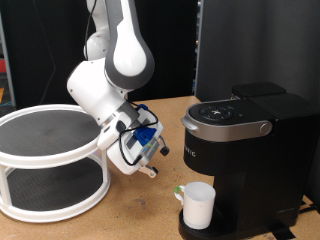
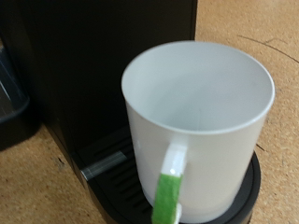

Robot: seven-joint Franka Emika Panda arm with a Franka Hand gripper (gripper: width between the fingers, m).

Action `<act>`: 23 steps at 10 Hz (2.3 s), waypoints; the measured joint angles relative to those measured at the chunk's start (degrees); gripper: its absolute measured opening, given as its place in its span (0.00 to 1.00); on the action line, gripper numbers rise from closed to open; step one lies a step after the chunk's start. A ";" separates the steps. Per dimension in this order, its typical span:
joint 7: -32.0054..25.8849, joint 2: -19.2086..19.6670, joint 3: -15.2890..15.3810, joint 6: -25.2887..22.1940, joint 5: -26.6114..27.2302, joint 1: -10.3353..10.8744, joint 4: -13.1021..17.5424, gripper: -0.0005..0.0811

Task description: Make a cup of coffee with the keurig machine

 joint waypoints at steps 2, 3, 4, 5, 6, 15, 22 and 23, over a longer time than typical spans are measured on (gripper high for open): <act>0.69 0.41 0.01 0.11 -1.83 -0.02 -0.15 0.98; 2.40 -0.01 0.13 0.31 -4.66 -0.28 -0.26 0.98; 4.54 -1.39 0.75 0.85 -7.84 -1.12 -0.41 0.98; 6.39 -4.04 2.06 1.60 -10.40 -2.60 -0.62 0.98; 7.35 -7.47 3.56 2.10 -11.92 -4.40 -0.81 0.98; 19.84 -28.28 17.20 2.56 -19.20 -18.73 0.18 0.98; 32.60 -34.82 22.80 -0.81 -22.04 -25.13 2.05 0.98; 29.47 -35.68 21.80 0.83 -12.15 -22.72 2.49 0.98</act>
